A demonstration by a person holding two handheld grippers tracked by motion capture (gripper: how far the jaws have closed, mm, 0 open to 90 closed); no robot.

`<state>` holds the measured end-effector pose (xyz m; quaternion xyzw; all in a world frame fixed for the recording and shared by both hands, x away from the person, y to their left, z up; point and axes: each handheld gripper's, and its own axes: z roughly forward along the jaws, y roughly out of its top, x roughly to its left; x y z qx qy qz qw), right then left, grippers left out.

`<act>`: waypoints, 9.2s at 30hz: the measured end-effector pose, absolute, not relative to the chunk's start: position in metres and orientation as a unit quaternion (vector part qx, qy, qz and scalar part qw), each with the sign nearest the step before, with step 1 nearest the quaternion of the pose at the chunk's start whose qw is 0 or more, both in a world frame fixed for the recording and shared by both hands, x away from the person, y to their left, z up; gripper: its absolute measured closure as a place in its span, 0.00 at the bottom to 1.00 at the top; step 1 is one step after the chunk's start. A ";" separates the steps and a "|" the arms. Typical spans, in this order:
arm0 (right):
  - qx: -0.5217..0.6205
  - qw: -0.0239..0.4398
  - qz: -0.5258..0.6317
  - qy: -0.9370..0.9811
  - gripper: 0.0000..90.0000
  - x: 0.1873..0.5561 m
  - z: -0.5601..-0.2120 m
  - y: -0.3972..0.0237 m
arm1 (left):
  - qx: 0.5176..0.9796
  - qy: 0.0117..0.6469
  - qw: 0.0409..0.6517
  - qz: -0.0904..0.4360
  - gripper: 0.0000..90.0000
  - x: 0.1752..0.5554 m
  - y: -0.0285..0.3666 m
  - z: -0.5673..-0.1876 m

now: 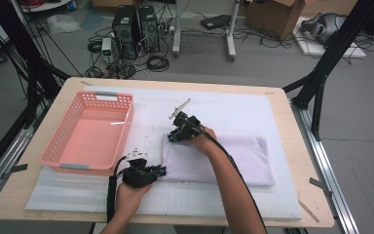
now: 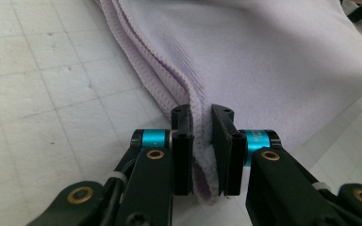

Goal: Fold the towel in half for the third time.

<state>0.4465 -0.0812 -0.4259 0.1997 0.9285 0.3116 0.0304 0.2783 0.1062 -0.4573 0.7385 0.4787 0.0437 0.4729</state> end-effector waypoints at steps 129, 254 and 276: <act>0.430 0.202 0.349 0.808 0.92 0.298 -0.415 -0.325 | 0.741 0.364 0.552 0.117 0.41 0.288 0.079 -0.439; 0.382 0.148 0.324 0.853 0.70 0.333 -0.414 -0.263 | 0.734 0.375 0.553 0.124 0.41 0.286 0.091 -0.440; 0.394 0.190 0.378 0.816 0.94 0.278 -0.406 -0.324 | 0.731 0.378 0.553 0.125 0.41 0.286 0.092 -0.440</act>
